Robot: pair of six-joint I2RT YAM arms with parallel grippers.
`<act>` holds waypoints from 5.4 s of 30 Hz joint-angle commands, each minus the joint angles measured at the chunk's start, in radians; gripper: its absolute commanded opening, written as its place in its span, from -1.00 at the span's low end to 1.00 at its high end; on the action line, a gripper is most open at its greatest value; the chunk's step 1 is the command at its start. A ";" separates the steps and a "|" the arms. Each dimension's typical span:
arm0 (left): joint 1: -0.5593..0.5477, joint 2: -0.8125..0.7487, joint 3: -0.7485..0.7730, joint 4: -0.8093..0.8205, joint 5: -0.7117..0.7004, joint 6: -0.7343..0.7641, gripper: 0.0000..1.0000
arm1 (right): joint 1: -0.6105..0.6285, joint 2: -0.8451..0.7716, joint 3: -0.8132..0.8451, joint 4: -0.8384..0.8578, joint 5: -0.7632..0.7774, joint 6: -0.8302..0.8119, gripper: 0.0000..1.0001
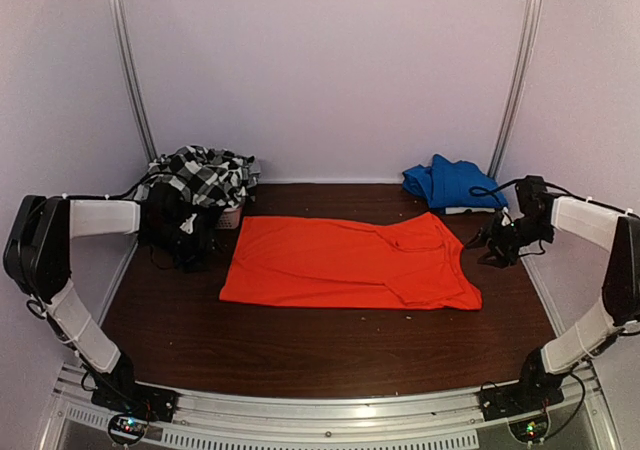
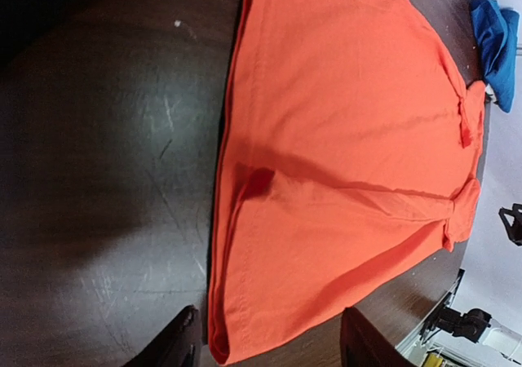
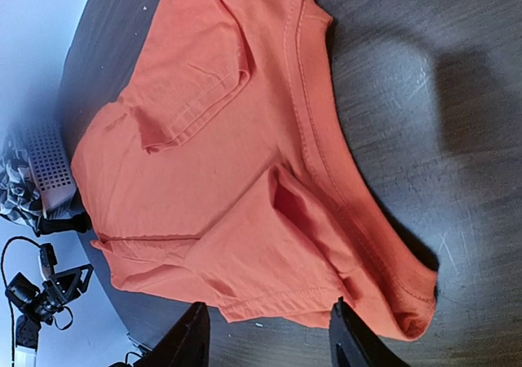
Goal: Fold and stack the mixed laundry pile
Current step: Fold the flattened T-shirt at the center of the board, then move the 1/3-folded T-shirt to the center of the board, then smooth out the 1/3-folded T-shirt at the center of the board.
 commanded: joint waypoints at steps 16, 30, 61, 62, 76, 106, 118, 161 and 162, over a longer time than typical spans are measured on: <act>-0.024 -0.056 -0.185 -0.087 0.009 0.156 0.13 | 0.005 -0.069 -0.208 -0.084 0.096 -0.098 -0.06; -0.037 0.020 -0.079 -0.045 0.078 0.163 -0.14 | 0.009 -0.012 -0.163 -0.058 0.052 -0.140 -0.17; -0.051 0.118 -0.063 0.047 0.111 0.132 -0.69 | 0.022 0.103 -0.114 -0.020 0.034 -0.169 -0.29; -0.051 0.119 -0.061 0.049 0.111 0.131 -0.71 | 0.022 0.110 -0.111 -0.020 0.035 -0.172 -0.29; -0.051 0.103 -0.063 0.043 0.114 0.131 -1.00 | 0.022 0.104 -0.121 -0.044 0.026 -0.199 -1.00; -0.046 -0.093 -0.244 -0.026 0.039 0.234 -1.00 | 0.005 -0.008 -0.263 -0.163 0.091 -0.190 -1.00; -0.046 -0.036 -0.191 -0.095 0.039 0.255 -0.65 | 0.003 0.018 -0.189 -0.201 0.085 -0.253 -0.37; -0.060 0.126 0.001 0.069 0.109 -0.005 -0.09 | 0.113 0.115 -0.258 0.016 -0.016 -0.146 -0.77; -0.062 0.130 0.003 0.068 0.110 -0.008 -0.09 | 0.112 0.119 -0.255 0.016 -0.015 -0.147 -0.81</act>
